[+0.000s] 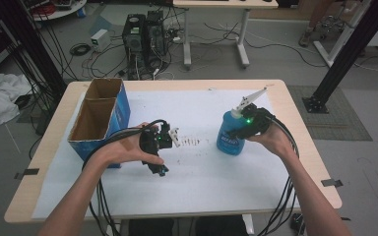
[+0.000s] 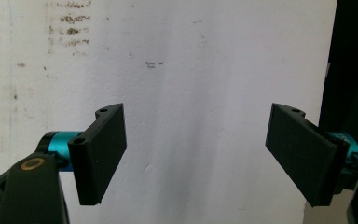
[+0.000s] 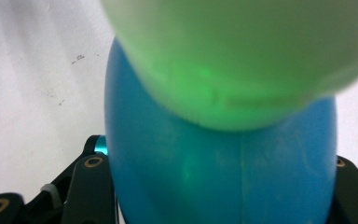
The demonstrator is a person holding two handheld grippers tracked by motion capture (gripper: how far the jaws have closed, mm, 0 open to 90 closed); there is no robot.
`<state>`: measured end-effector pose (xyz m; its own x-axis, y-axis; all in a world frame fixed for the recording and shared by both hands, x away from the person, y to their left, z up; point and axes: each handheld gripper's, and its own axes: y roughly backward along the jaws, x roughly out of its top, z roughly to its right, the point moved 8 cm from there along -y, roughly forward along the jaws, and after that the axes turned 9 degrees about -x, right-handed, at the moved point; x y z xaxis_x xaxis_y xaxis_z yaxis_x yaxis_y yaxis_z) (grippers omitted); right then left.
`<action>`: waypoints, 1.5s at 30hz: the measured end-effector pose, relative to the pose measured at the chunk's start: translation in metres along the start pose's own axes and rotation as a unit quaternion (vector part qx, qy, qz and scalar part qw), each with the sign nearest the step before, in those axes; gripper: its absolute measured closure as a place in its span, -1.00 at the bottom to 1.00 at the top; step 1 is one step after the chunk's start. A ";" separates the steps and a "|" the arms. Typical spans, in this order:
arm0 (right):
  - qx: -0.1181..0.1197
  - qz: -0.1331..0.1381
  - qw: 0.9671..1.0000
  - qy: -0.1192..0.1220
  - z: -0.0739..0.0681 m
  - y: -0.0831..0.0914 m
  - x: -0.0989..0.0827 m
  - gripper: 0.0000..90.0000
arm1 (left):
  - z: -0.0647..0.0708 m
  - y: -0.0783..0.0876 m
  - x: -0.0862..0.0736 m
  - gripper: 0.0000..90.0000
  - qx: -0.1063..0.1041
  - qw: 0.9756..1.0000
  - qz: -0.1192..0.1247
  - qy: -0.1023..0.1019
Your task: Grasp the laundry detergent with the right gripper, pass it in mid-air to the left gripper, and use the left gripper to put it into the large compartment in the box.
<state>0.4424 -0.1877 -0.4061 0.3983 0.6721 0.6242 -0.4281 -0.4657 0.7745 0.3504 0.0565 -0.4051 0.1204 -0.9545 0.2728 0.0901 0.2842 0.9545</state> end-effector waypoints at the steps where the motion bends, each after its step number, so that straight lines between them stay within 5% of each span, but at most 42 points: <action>1: 0.000 0.002 1.000 0.000 0.000 0.000 0.000 -0.04 | 0.000 0.000 0.001 -0.55 0.001 1.000 0.003 0.001; 18: -0.006 0.020 1.000 -0.003 0.002 0.001 -0.001 0.00 | -0.005 0.018 0.005 -0.55 0.016 0.999 0.028 0.014; 26: 0.027 0.041 0.998 0.032 -0.016 0.013 0.014 0.00 | -0.010 0.068 0.022 -0.55 0.032 0.998 0.060 0.017; 34: 0.062 0.050 0.993 0.084 -0.041 0.021 0.035 0.00 | -0.011 0.100 0.046 -0.55 0.029 0.996 0.083 0.012; 45: 0.113 0.056 0.982 0.143 -0.074 0.018 0.055 0.00 | -0.012 0.106 0.078 -0.54 0.031 0.995 0.091 -0.007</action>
<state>0.3970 -0.1165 -0.3650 0.1015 0.7283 0.6777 -0.2530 -0.6399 0.7256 0.3816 0.0131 -0.2844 0.1161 -0.8893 0.4424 0.0071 0.4462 0.8949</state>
